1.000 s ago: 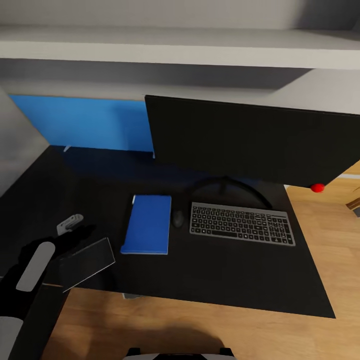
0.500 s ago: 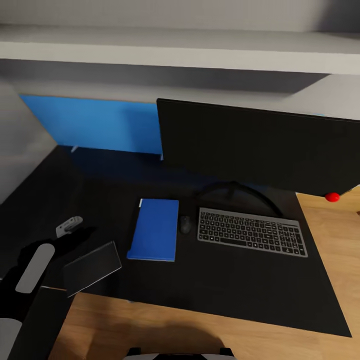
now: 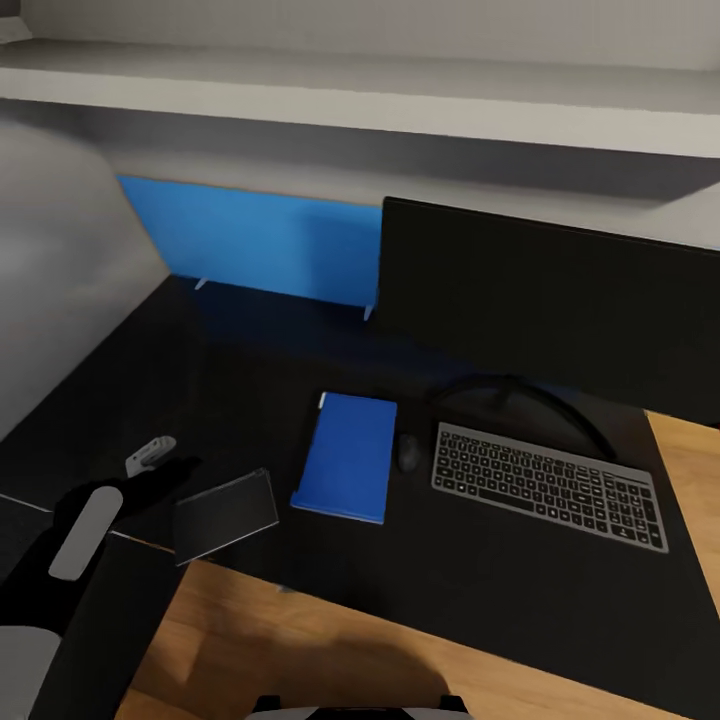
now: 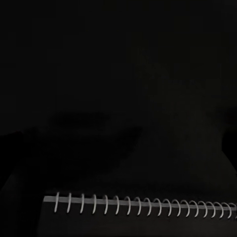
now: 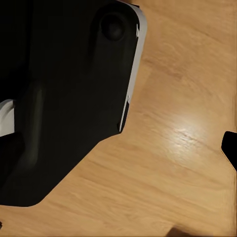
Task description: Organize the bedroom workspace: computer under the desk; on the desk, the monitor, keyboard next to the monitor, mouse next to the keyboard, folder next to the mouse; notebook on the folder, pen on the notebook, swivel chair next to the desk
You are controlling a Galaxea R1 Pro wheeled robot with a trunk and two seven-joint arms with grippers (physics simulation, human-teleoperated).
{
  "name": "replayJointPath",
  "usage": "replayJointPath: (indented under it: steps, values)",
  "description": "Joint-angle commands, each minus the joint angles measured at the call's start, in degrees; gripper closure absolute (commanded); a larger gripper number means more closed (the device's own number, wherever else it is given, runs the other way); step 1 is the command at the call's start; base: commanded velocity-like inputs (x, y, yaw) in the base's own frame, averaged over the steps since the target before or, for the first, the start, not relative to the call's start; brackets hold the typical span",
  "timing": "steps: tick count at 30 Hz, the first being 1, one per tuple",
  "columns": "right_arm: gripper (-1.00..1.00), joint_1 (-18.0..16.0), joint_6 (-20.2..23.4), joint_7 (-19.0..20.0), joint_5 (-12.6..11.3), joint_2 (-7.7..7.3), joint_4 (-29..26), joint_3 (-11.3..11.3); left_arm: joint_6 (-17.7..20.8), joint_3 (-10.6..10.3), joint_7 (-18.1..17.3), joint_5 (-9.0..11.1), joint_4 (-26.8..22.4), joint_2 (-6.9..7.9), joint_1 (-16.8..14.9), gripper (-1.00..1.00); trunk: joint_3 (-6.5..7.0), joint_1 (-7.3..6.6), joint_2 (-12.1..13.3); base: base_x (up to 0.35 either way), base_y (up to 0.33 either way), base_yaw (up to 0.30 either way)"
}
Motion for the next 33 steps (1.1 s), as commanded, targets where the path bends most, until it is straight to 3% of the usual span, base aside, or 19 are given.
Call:
replayJointPath:
  steps: [1,10,13,17,21,25,33]
  values:
    - [-1.0,0.03,-0.11,0.11,-0.48,-0.06,-0.07,0.18,0.19,-0.02,0.39,0.55,0.33,-0.35,-0.35,-1.0,-0.08,0.03,-0.1,0.0,0.0,0.272]
    - [-1.0,0.03,-0.19,0.11,-0.49,-0.06,-0.07,0.18,-0.82,-0.29,-0.62,0.46,3.41,-1.68,-2.62,-1.0,-0.08,0.03,-0.1,0.0,0.0,0.127]
    - [-1.0,0.02,-0.2,0.06,-0.49,-0.06,-0.07,0.18,-1.78,-2.33,-0.82,-0.69,4.09,-1.86,-3.39,-1.0,-0.08,0.03,-0.1,0.0,0.0,0.025]
    - [-1.0,0.02,-0.2,0.04,-0.49,-0.06,-0.07,0.18,-2.11,-3.43,-0.9,-1.29,5.14,-1.98,-3.76,-1.0,-0.08,0.03,-0.1,0.0,0.0,0.009]
    - [-1.0,0.01,-0.2,0.03,-0.49,-0.06,-0.07,0.18,-2.27,-3.79,-0.97,-1.26,6.12,-2.3,-3.88,-1.0,-0.08,0.03,-0.1,0.0,0.0,0.004]
    - [-1.0,0.04,-0.2,0.02,-0.49,-0.06,-0.07,0.18,-3.02,-4.05,-1.28,-1.63,7.5,-3.68,-4.37,-1.0,-0.08,0.03,-0.1,0.0,0.0,0.002]
    - [-1.0,0.04,-0.24,0.02,-0.49,-0.06,-0.07,0.27,-3.59,-4.15,-4.82,-2.06,10.3,-4.36,-4.87,-1.0,-0.08,0.03,-0.1,0.0,0.0,0.0]
